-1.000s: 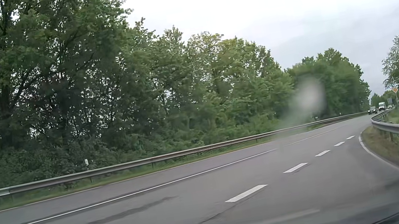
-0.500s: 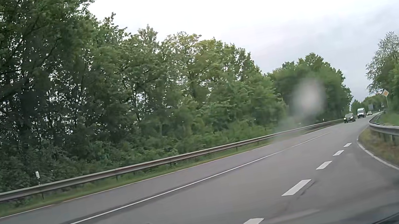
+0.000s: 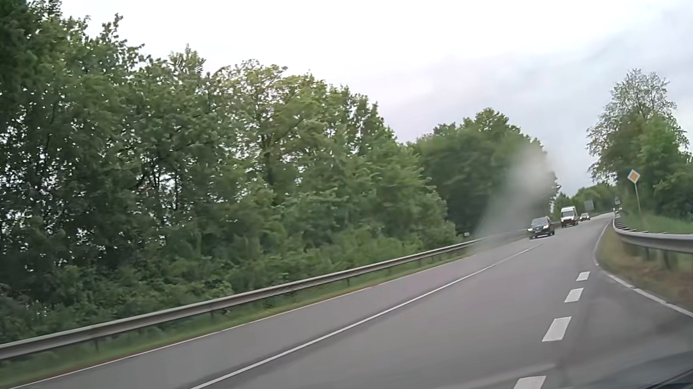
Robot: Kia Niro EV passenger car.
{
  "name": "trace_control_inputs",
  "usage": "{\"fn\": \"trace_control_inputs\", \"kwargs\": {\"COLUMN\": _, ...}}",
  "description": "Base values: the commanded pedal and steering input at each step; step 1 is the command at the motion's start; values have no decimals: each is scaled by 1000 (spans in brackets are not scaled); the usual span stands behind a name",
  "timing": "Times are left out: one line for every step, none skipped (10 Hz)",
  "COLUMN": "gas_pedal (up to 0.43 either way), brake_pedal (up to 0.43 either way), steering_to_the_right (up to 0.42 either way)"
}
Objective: Follow the waypoints while adhering to traffic rules and regulations
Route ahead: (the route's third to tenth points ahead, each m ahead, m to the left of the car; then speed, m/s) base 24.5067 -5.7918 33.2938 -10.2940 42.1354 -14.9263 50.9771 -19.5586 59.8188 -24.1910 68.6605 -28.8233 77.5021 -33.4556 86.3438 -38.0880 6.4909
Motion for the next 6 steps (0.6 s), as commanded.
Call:
{"fn": "trace_control_inputs", "kwargs": {"gas_pedal": 429, "brake_pedal": 0, "steering_to_the_right": 191}}
{"fn": "trace_control_inputs", "kwargs": {"gas_pedal": 429, "brake_pedal": 0, "steering_to_the_right": 189}}
{"fn": "trace_control_inputs", "kwargs": {"gas_pedal": 429, "brake_pedal": 0, "steering_to_the_right": 187}}
{"fn": "trace_control_inputs", "kwargs": {"gas_pedal": 429, "brake_pedal": 0, "steering_to_the_right": 183}}
{"fn": "trace_control_inputs", "kwargs": {"gas_pedal": 429, "brake_pedal": 0, "steering_to_the_right": 176}}
{"fn": "trace_control_inputs", "kwargs": {"gas_pedal": 429, "brake_pedal": 0, "steering_to_the_right": 166}}
